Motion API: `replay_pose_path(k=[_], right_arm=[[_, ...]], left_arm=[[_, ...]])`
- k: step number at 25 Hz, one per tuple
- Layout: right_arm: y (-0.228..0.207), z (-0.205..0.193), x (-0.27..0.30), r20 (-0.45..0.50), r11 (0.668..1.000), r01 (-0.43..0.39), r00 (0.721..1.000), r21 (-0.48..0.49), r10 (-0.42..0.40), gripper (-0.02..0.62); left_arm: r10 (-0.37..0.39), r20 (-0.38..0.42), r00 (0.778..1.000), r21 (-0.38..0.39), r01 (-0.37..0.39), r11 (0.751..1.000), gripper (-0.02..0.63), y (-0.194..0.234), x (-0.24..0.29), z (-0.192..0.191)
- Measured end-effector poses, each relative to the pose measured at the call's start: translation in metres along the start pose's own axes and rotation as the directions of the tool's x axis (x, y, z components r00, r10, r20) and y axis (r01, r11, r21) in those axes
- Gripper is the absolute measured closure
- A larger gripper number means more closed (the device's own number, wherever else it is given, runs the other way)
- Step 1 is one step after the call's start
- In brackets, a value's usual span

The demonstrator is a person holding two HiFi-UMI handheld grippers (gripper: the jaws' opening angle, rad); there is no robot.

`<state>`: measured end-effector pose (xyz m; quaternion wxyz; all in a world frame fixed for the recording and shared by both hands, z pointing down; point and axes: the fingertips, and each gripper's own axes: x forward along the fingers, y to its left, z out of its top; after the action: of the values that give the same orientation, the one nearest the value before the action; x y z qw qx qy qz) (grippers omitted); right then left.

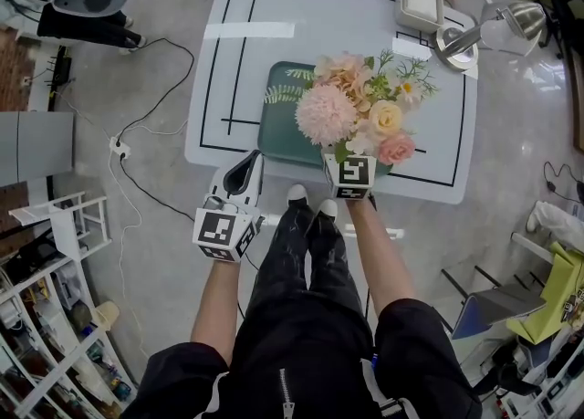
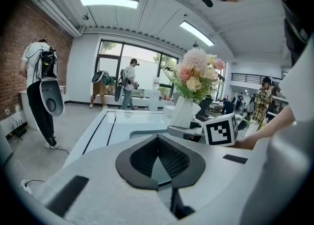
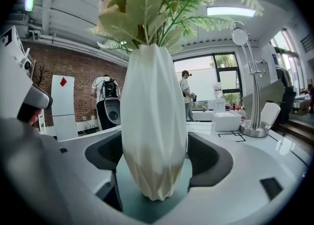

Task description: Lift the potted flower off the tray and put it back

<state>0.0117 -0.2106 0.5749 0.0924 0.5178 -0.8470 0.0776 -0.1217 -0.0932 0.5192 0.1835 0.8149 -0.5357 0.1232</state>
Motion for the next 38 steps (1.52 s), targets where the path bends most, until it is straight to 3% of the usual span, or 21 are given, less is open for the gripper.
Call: replay_pose_path(k=[11, 19, 20, 22, 25, 28, 38], right_arm=[[-0.010, 0.000, -0.043, -0.023, 0.999, 0.028, 0.999, 0.020, -0.027, 0.212], [-0.013, 0.020, -0.123, -0.090, 0.993, 0.041, 0.995, 0.107, -0.031, 0.216], [-0.013, 0.027, -0.136, -0.095, 0.994, 0.048, 0.995, 0.103, -0.038, 0.239], [-0.018, 0.044, -0.160, -0.093, 0.994, 0.071, 0.994, 0.078, -0.063, 0.412], [-0.028, 0.068, -0.190, -0.067, 0.991, 0.111, 0.992, 0.073, -0.106, 0.549], [-0.032, 0.091, -0.207, -0.027, 0.988, 0.137, 0.990, 0.076, -0.135, 0.585], [-0.009, 0.143, -0.224, 0.009, 0.989, 0.135, 0.991, 0.067, -0.136, 0.588]], left_arm=[[-0.031, 0.022, 0.999, -0.017, 0.031, 0.999, 0.601, -0.025, -0.002, 0.003], [-0.149, 0.035, 0.988, -0.004, 0.149, 0.989, 0.601, -0.084, 0.002, 0.003], [-0.165, 0.031, 0.986, -0.008, 0.165, 0.986, 0.601, -0.091, 0.001, 0.003], [-0.195, 0.032, 0.980, -0.008, 0.195, 0.981, 0.601, -0.106, 0.002, 0.006], [-0.232, 0.053, 0.971, 0.006, 0.232, 0.973, 0.601, -0.129, 0.001, 0.019], [-0.265, 0.081, 0.961, 0.035, 0.263, 0.964, 0.601, -0.147, 0.000, 0.038], [-0.310, 0.140, 0.940, 0.122, 0.295, 0.948, 0.601, -0.167, -0.009, 0.080]])
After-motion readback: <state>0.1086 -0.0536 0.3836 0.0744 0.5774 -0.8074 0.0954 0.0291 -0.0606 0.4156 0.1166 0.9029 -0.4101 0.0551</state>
